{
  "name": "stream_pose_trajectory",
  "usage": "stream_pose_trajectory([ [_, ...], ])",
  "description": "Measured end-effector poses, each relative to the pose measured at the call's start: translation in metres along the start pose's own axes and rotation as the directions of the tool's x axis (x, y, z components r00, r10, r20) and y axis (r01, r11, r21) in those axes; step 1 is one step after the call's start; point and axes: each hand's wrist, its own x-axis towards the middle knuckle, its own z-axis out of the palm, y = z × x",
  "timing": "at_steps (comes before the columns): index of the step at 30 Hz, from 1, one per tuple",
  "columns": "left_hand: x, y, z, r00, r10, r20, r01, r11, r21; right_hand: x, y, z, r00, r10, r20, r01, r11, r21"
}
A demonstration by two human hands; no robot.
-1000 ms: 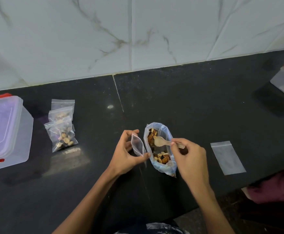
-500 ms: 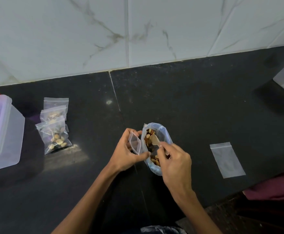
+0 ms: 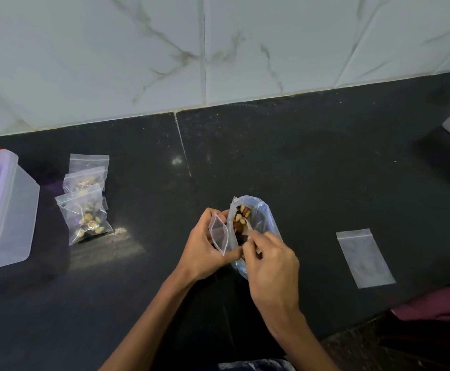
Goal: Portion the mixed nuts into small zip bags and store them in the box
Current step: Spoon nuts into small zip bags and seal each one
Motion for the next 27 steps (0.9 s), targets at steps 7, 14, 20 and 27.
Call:
stream_pose_trajectory([
  [7, -0.001, 0.002, 0.000, 1.000, 0.000, -0.004, 0.000, 0.999, 0.035, 0.009, 0.007, -0.008, 0.745, 0.628, 0.225, -0.618, 0.523, 0.587],
  [14, -0.008, 0.008, -0.003, 1.000, 0.004, -0.029, -0.003, 0.999, 0.042, 0.017, 0.016, -0.023, 0.572, 0.689, 0.446, -0.747, 0.212, 0.630],
  [20, -0.017, 0.023, -0.008, 0.998, 0.004, -0.058, 0.000, 0.998, 0.065, 0.009, 0.023, -0.033, 0.552, 0.679, 0.484, -0.752, 0.155, 0.641],
  [27, -0.022, 0.025, -0.005, 0.990, 0.074, -0.122, -0.049, 0.980, 0.194, -0.001, 0.030, -0.041, 0.574, 0.669, 0.472, -0.734, 0.164, 0.659],
])
